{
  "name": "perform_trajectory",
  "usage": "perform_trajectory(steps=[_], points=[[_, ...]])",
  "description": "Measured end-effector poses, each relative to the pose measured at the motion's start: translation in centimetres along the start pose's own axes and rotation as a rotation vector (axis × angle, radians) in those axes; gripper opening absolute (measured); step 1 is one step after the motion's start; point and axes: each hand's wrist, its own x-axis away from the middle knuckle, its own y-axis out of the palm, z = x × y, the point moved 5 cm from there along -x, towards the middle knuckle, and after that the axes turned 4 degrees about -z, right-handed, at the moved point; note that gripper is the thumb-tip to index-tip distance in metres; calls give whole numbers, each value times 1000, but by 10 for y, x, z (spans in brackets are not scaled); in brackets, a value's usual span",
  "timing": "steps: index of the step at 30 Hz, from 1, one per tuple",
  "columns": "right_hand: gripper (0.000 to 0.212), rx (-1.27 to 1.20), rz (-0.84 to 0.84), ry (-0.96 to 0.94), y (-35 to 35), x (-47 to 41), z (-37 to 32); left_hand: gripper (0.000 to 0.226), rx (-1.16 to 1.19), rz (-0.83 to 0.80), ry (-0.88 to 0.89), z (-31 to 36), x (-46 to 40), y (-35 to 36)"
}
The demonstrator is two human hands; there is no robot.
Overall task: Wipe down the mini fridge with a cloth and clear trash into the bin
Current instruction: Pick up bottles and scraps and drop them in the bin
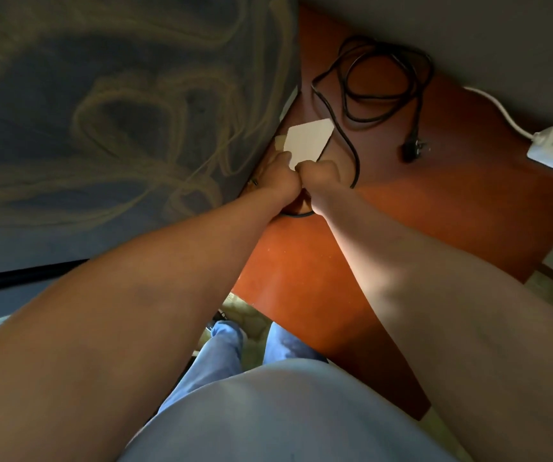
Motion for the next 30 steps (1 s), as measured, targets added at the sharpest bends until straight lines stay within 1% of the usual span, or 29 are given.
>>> perform_trajectory(steps=[2, 3, 6, 8, 10, 12, 13, 15, 18, 19, 22, 25, 27, 30], points=[[11, -1, 7, 15, -1, -1, 6, 47, 86, 4, -10, -3, 4, 4], [11, 18, 12, 11, -4, 1, 9, 50, 134, 1, -18, -4, 7, 7], [28, 75, -1, -25, -15, 12, 21, 59, 226, 4, -48, -9, 23, 14], [29, 120, -26, -45, -24, 25, 29, 58, 337, 33, -88, -13, 36, 16], [30, 140, -55, -41, -35, 40, 36, 51, 424, 47, -162, -21, 50, 19], [38, 170, -95, -19, -43, 57, 44, 53, 422, -10, -257, -30, 68, 22], [39, 164, -118, -1, -46, 68, 49, 58, 454, -50, -300, -37, 77, 25], [36, 136, -169, 40, -46, 93, 59, 62, 623, -108, -351, -46, 97, 29], [31, 204, -216, 52, -42, 124, 73, 48, 744, -142, -335, -62, 117, 34], [29, 225, -226, 58, -40, 132, 77, 48, 766, -154, -327, -69, 123, 35], [24, 260, -208, 78, -30, 155, 87, 52, 782, -185, -299, -89, 140, 33], [22, 364, -156, 82, -13, 177, 100, 42, 689, -247, -260, -116, 160, 28], [17, 476, -182, 105, 7, 194, 115, 31, 600, -317, -269, -142, 175, 25], [16, 593, -269, 186, 46, 217, 143, 26, 527, -430, -335, -192, 200, 17]])
